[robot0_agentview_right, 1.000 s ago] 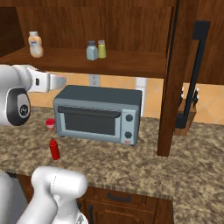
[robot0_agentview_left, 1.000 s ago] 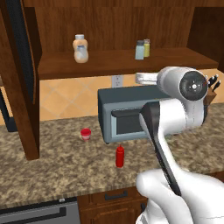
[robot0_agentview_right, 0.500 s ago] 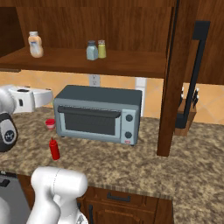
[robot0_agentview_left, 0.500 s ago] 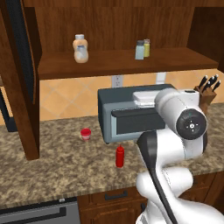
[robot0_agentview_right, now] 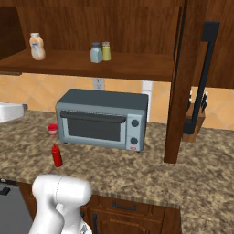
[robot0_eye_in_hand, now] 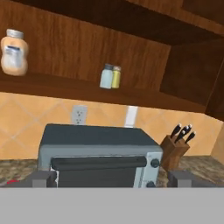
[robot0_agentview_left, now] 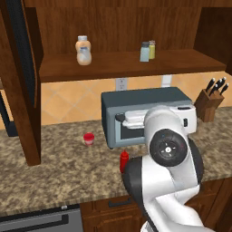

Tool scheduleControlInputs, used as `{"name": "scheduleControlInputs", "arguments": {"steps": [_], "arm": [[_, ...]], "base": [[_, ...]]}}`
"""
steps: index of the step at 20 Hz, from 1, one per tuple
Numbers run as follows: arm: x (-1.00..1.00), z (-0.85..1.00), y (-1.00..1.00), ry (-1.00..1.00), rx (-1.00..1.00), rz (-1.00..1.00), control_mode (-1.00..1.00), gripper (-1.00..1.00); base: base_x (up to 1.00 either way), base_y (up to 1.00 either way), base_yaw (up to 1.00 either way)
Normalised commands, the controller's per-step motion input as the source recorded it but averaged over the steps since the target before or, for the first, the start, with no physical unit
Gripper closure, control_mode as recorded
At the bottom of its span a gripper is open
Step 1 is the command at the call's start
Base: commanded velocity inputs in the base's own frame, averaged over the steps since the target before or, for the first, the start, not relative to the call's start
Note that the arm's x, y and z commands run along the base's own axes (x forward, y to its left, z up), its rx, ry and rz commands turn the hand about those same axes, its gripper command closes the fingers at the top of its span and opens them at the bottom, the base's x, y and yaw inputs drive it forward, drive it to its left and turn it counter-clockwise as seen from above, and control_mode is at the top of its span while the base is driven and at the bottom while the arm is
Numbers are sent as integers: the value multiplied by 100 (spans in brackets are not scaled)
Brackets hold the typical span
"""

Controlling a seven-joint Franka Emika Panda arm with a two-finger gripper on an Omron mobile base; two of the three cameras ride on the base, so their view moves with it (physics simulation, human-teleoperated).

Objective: Put the shaker and condiment bottle from the counter next to their counterparts in the cabinet.

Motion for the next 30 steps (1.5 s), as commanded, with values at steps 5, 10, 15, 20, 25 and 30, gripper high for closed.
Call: {"name": "scheduleControlInputs", "arguments": {"steps": [5, 10, 15, 20, 25, 30], "arm": [[-2, -100, -8, -41, -19, 0, -100, -100], [0, -100, -40, -43, -9, 0, -100, -100], [0, -100, -60, -35, 0, 0, -100, -100], [-3, -77, -10, -11, 0, 0, -100, -100], [11, -59, -8, -2, 2, -5, -100, -100], [2, -80, -12, -7, 4, -8, -100, -100]], "base": [[0, 0, 0], [0, 0, 0], [0, 0, 0], [0, 0, 0], [0, 0, 0], [0, 0, 0]]}}
